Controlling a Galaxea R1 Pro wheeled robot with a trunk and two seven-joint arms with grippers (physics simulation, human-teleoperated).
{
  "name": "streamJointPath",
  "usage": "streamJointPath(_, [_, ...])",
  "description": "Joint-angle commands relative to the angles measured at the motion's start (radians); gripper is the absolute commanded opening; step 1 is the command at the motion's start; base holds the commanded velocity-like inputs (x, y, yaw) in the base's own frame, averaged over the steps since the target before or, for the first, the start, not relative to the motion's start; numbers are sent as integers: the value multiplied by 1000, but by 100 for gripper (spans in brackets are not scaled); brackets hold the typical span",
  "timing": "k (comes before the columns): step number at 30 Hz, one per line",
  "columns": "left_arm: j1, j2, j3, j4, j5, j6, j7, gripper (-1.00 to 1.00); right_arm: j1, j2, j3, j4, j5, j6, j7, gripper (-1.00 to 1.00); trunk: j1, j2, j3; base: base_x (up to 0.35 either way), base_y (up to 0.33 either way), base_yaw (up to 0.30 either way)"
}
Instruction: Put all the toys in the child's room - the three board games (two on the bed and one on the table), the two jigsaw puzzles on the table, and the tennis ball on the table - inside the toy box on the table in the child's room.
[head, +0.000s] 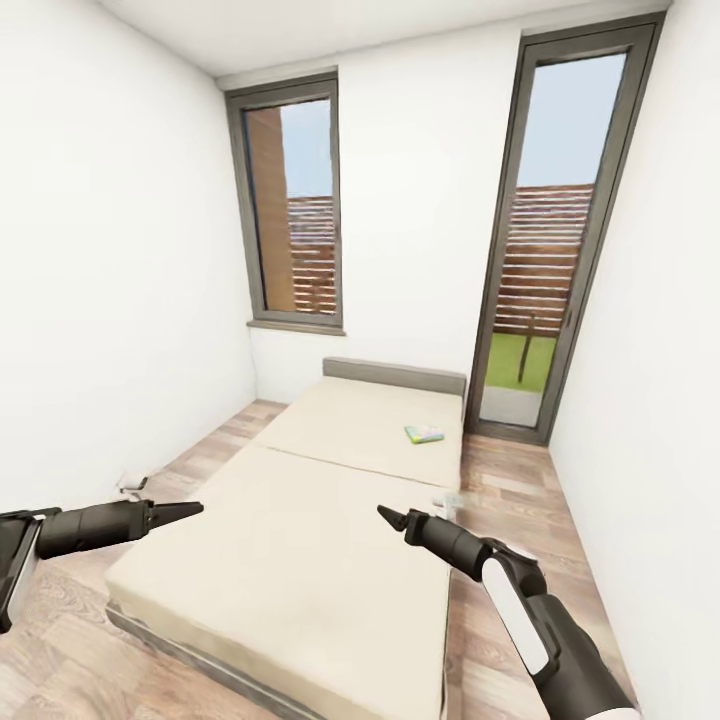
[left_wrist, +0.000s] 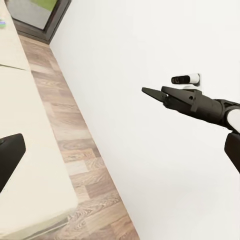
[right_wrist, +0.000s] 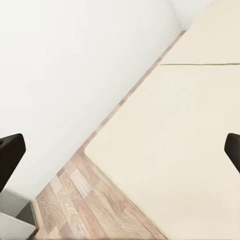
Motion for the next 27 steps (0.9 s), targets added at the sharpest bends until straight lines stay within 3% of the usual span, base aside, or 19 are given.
streamJointPath(1, [-1,0,1,0,-5,10,-6,100,0,-1,1,0,-6,5,-1,100,1,-1,0,97,-94,286])
streamJointPath(16, [0,-1,-2,0,-4,10,-6,100,0,-1,0,3,-6,5,-1,100,1,-1,0,95,-103,286])
streamJointPath(27, [0,-2,-1,0,-7,11,-6,100,0,-1,1,3,-6,5,-1,100,1,-1,0,28,-225,287])
